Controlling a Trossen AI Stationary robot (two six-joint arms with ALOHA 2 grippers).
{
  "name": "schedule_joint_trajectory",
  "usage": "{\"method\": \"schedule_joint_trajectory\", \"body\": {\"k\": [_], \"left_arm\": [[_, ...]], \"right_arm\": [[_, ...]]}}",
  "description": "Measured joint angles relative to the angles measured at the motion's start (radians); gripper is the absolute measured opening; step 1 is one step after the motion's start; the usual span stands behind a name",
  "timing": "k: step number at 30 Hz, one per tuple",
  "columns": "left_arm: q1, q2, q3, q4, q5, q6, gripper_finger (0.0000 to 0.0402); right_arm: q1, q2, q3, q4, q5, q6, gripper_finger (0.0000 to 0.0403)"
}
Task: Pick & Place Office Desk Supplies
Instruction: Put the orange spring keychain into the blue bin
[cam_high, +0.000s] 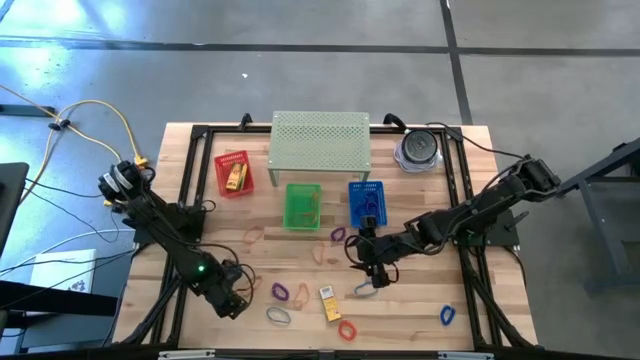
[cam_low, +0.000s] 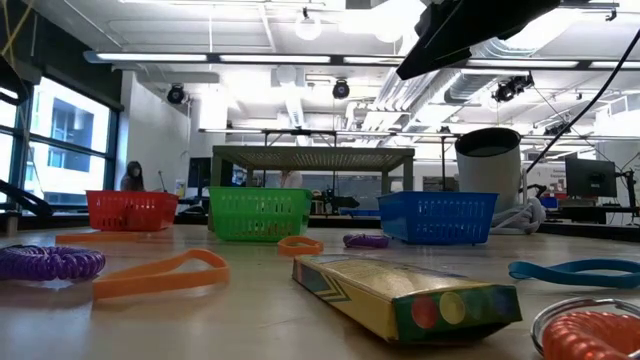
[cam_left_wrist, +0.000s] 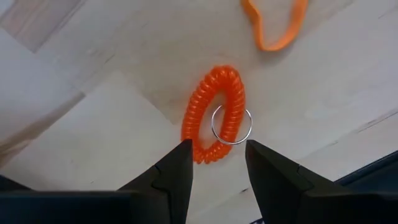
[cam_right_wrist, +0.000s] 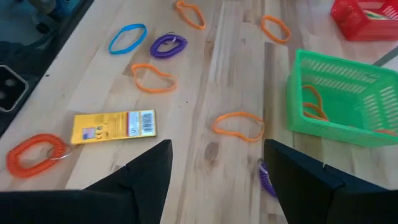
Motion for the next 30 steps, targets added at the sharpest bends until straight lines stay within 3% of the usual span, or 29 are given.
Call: {"method": "schedule_joint_trajectory", "body": {"k": [8,19,30], "left_arm": [[-0.005,0.003,0.0,-0.075,-0.033,-0.045,0.014],[-0.01,0.006,0.0,-0.051,-0.063,-0.042,0.014],[-0.017,0.127,0.003,-0.048,-0.015,0.014,0.014]], "right_arm": [[0.0,0.0,0.0,0.0,-0.006,-0.002,0.0243],[0.0,0.0,0.0,-0.001,-0.008,-0.002,0.0243],[0.0,0.002,0.0,-0.001,-0.008,-0.002,0.0243]]}}
